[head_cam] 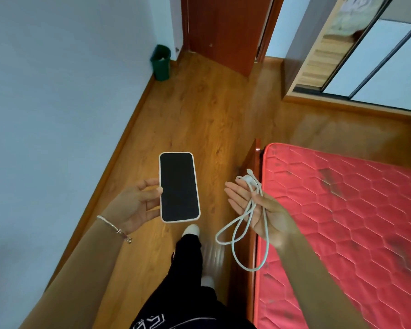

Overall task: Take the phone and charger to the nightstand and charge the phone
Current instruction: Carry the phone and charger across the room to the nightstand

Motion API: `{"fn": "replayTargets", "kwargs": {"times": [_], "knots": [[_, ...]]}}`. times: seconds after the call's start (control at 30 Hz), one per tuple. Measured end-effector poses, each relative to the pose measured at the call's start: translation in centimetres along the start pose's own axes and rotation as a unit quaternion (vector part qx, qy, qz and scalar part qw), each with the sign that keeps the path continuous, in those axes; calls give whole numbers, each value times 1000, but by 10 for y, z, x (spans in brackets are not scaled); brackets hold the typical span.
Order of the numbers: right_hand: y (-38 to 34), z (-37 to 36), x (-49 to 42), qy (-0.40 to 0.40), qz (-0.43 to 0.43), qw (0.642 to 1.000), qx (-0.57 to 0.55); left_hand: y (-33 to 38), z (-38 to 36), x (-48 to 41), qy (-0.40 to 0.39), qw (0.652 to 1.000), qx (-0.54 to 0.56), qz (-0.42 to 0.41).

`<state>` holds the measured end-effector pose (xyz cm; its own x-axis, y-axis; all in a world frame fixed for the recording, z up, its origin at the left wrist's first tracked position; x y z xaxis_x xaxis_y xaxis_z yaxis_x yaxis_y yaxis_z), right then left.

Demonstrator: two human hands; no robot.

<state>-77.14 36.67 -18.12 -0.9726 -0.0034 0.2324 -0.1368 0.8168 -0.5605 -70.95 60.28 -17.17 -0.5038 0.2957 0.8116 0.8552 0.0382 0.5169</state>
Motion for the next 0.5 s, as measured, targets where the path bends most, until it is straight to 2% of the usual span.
{"fn": "replayTargets", "kwargs": {"times": [0.17,0.5], "knots": [[-10,2,-64,12,-3,1000,-2,45,4,-39,17,1000,-11,6],[-47,-14,-224,39,-5,999,8,193,11,-117,22,999,-43,-23]]}}
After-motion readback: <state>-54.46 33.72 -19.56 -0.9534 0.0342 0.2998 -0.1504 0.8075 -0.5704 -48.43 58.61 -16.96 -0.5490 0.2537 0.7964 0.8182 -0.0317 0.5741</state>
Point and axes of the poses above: each hand's wrist, its own x-axis away from the middle knuckle, its own z-axis out of the back of the hand, y = z × x, the point moved 8 cm from there along -x, towards the middle knuckle, and after that the axes turned 14 degrees about z, right-handed, at the moved point
